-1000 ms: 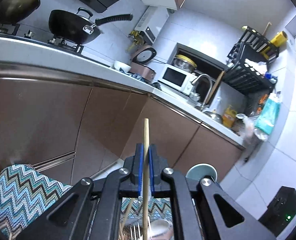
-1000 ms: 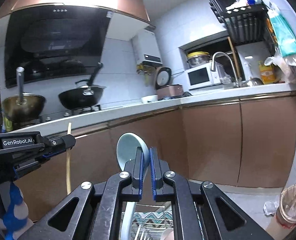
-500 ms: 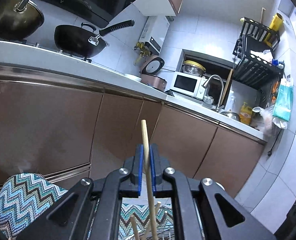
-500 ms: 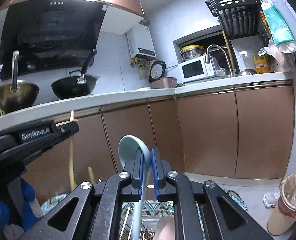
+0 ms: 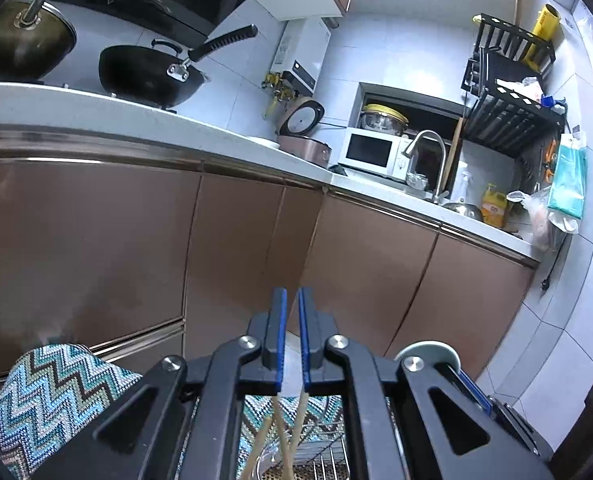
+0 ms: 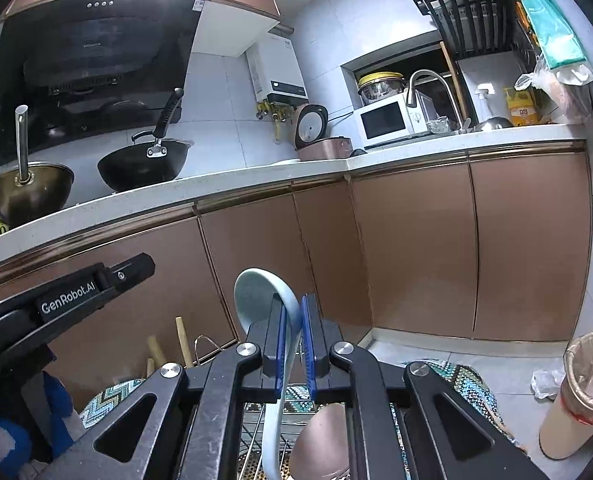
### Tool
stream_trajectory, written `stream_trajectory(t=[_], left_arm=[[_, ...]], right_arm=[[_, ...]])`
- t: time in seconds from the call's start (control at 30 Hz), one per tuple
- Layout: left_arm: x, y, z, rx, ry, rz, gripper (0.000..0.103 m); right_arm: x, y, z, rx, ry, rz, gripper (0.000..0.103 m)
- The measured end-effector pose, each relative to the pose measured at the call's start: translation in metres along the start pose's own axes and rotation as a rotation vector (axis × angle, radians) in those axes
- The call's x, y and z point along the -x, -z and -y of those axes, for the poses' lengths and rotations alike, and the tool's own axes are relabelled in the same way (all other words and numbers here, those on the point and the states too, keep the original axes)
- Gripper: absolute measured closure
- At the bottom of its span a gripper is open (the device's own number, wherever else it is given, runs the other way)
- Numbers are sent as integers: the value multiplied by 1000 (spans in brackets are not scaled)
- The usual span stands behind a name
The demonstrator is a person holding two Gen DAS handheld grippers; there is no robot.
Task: Organize utensils
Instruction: 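Lift the spoon with the right tool while the left lifts the chopstick toward the holder, then lower the spoon into the holder with the right tool while the left inserts the chopstick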
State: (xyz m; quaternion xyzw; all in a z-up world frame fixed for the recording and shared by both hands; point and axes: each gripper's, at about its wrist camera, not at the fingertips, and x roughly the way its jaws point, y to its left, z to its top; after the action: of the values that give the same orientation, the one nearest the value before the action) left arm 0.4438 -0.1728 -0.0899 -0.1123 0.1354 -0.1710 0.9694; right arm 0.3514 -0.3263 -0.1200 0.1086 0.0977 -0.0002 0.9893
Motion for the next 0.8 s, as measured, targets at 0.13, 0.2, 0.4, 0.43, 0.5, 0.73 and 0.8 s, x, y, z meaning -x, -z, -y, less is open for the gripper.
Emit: stream_trajectory(t=[0.13, 0.2, 0.4, 0.43, 0.5, 0.73, 0.8], left_arm=[[3, 3, -7, 17, 25, -24, 98], [5, 3, -12, 29, 33, -34, 98], [14, 3, -19, 42, 35, -47, 98], [15, 3, -20, 42, 34, -48, 98], [17, 3, -20, 43, 34, -54, 98], [28, 7, -32, 56, 39, -86, 98], [32, 7, -35, 55, 38, -90, 98]], right_arm=[[1, 6, 0, 18, 0, -12, 95], [1, 8, 1, 19, 2, -15, 95], [4, 14, 1, 9, 1, -23, 94], [4, 15, 0, 10, 1, -25, 93], [5, 17, 0, 11, 0, -30, 93], [8, 21, 3, 0, -4, -49, 91], [9, 21, 4, -1, 0, -53, 87]])
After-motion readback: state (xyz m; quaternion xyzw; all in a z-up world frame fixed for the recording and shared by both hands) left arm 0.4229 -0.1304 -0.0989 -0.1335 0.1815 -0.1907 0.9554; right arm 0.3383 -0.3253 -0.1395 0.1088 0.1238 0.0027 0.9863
